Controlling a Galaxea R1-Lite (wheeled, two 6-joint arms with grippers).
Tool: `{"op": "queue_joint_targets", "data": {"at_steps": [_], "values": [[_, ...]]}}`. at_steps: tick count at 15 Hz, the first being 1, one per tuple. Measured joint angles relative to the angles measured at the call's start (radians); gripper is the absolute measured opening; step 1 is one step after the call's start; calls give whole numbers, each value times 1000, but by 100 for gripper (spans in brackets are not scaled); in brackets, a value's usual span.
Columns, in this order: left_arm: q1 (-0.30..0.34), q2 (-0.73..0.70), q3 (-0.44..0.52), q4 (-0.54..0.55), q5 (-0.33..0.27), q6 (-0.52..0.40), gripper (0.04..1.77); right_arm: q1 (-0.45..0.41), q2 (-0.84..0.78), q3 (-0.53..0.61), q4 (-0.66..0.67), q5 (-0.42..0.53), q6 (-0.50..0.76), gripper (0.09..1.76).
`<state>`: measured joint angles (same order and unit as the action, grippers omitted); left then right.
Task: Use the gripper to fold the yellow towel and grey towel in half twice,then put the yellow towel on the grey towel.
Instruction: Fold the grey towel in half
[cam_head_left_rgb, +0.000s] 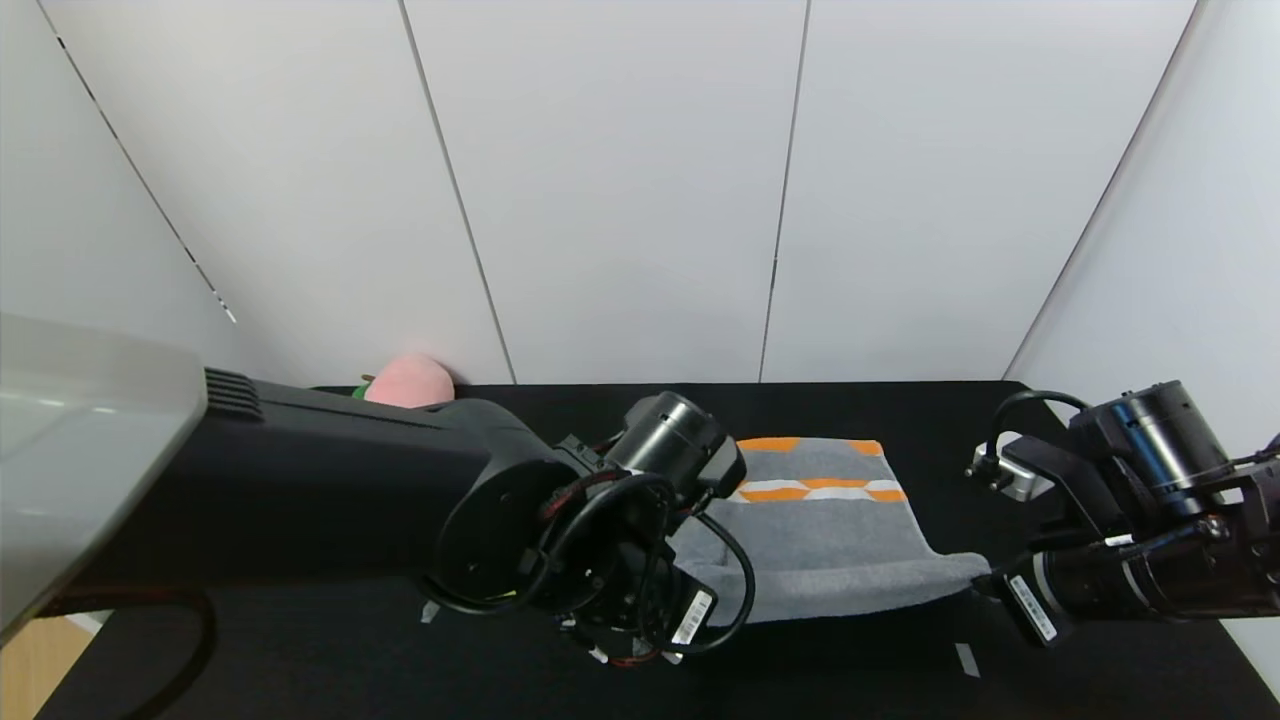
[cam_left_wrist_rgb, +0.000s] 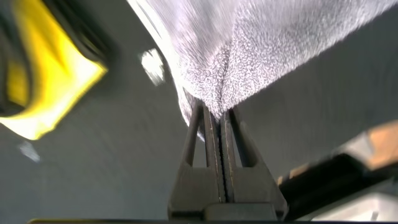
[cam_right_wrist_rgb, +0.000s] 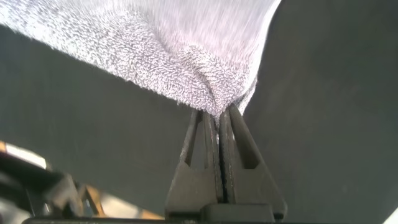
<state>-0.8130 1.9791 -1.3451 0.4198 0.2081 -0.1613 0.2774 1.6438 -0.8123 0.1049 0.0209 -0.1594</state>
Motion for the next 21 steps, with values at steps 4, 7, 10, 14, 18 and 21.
{"op": "queue_joint_targets", "data": {"at_steps": [4, 7, 10, 14, 18, 21], "values": [[61, 27, -101, -1, 26, 0, 11, -7, 69, -116, -6, -3, 71, 14], [101, 75, -170, -3, 46, -3, 11, -14, 144, -196, -30, -7, 116, 14], [129, 126, -245, -3, 46, -4, 11, -23, 216, -265, -70, -7, 142, 14], [136, 140, -268, -3, 47, -4, 11, -24, 233, -283, -71, -7, 145, 14], [185, 282, -453, 7, 46, -2, 11, -50, 377, -434, -74, -11, 178, 14], [199, 343, -514, 3, 46, -3, 11, -55, 434, -491, -74, -11, 200, 14]]}}
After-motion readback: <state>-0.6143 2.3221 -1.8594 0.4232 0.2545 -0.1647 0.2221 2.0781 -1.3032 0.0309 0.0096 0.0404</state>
